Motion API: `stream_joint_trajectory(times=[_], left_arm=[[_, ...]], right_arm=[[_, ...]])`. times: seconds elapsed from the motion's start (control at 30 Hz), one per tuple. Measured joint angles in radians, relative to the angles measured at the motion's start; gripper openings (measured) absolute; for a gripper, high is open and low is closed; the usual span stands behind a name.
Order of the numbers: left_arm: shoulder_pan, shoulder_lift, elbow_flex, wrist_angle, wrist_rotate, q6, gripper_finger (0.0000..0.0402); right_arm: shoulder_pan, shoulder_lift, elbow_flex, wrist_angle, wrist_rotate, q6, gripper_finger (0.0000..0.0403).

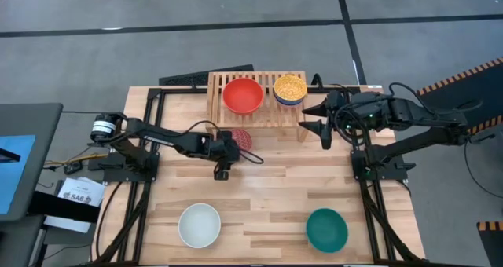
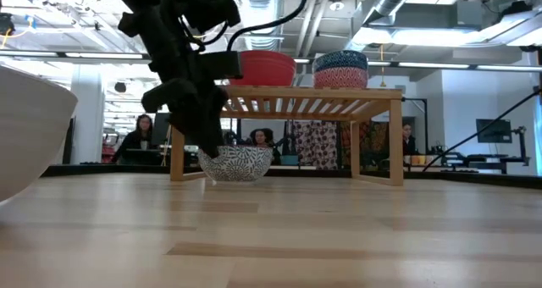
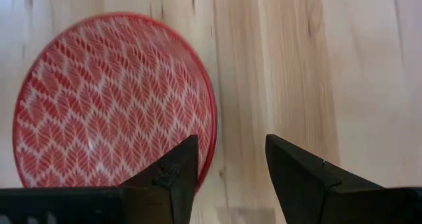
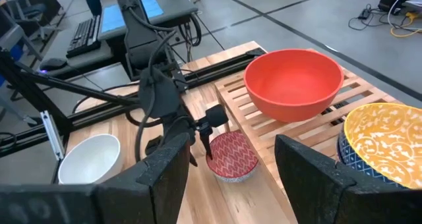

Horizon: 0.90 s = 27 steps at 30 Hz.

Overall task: Place and stack bowls onto a shelf
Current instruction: Stack the small red bowl on top of the other small yellow bowl on the shelf

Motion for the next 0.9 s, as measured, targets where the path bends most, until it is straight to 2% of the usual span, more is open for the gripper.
stream_joint_trajectory(times=[0.13,0.37,0.43,0.57,0.73,0.9], left_arm=[[0.0,-0.003,0.001,0.005,-0.017,-0.003,0.014],[0.0,0.02,0.001,-0.003,-0.017,0.001,0.003],[-0.001,0.026,0.001,-0.001,-0.01,-0.01,0.001],[-0.007,0.01,0.007,-0.01,0.024,-0.03,0.0003],[-0.024,-0.052,0.052,-0.059,0.139,-0.039,0.0002],[-0.06,-0.132,0.157,-0.221,0.159,-0.041,0.0001]], right_arm=[[-0.002,0.0,0.0,-0.001,0.001,0.0,0.0249],[-0.006,0.0,0.0,-0.002,0.0,0.0,0.0249],[-0.006,0.0,0.0,-0.002,0.0,0.0,0.0249],[-0.006,0.0,0.0,-0.002,0.0,0.0,0.0249],[-0.006,0.0,0.0,-0.002,0.0,-0.005,0.0249],[-0.006,-0.004,0.0,-0.002,0.0,-0.005,0.0249]])
